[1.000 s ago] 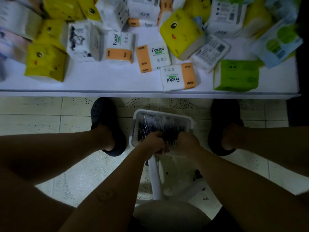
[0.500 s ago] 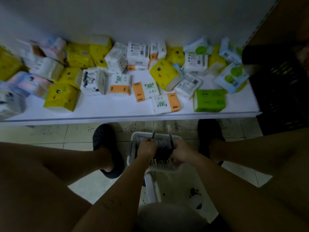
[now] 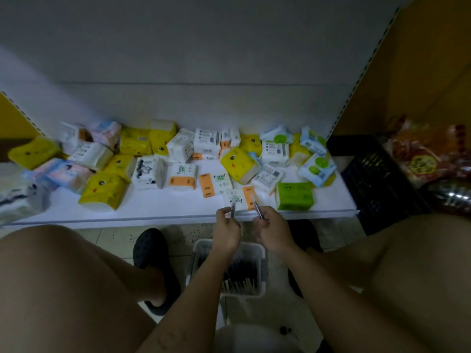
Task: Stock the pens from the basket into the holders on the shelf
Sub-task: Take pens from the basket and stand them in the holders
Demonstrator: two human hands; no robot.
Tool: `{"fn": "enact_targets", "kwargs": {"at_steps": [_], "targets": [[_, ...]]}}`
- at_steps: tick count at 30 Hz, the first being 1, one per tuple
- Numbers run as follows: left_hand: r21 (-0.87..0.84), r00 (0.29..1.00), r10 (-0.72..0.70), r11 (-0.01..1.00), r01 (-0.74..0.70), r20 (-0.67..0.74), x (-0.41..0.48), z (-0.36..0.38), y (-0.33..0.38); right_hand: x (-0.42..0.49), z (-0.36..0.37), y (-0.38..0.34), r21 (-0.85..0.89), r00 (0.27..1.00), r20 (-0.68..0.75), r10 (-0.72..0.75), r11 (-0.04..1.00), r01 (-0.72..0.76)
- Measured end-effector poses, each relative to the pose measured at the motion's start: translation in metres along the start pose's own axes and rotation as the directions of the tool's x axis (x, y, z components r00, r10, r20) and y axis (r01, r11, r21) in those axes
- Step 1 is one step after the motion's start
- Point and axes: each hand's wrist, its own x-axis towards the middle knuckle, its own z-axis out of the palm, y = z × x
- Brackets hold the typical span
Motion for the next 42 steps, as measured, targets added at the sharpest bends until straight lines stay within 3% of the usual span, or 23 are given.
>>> {"fn": "enact_targets", "kwargs": {"at_steps": [4,8,10,16,21,25,31,38,42], "targets": [[-0.023,0.984,0.176,0.984,-0.177,-0.013,-0.005,-0.006,0.019,-0.004,-0.004,-0.027,0.005,0.991,-0.112,-0.066,0.998,0.067],[-0.197,0.987,0.158,0.969,-0.151,0.02,-0.006,-0.01,0.039,-0.012,-0.007,-0.046,-0.043,0.966,-0.176,-0.188,0.982,0.183],[-0.174,0.985,0.171,0.971,-0.164,0.023,-0.007,-0.011,0.045,-0.014,-0.007,-0.053,-0.026,0.952,-0.175,-0.249,0.968,0.249],[-0.14,0.956,0.291,0.946,-0.292,-0.03,-0.013,-0.017,0.065,-0.017,-0.01,-0.077,0.261,0.974,-0.099,-0.202,0.94,0.222],[-0.32,0.968,0.242,0.914,-0.248,-0.06,-0.011,-0.025,0.08,-0.022,-0.018,-0.095,0.332,0.963,-0.129,-0.235,0.905,0.265],[-0.443,0.971,0.241,0.87,-0.215,0.003,-0.014,-0.034,0.1,-0.023,-0.026,-0.112,0.297,0.933,-0.21,-0.292,0.89,0.346],[-0.39,0.887,0.458,0.829,-0.401,0.061,-0.019,-0.05,0.165,-0.025,-0.055,-0.156,0.257,0.875,-0.309,-0.372,0.854,0.453],[-0.363,0.787,0.613,0.75,-0.553,0.069,-0.04,-0.054,0.241,-0.043,-0.097,-0.233,0.38,0.806,-0.349,-0.478,0.715,0.588],[-0.344,0.73,0.681,0.701,-0.625,0.063,-0.055,-0.061,0.282,-0.053,-0.119,-0.266,0.248,0.725,-0.384,-0.571,0.693,0.677]]}}
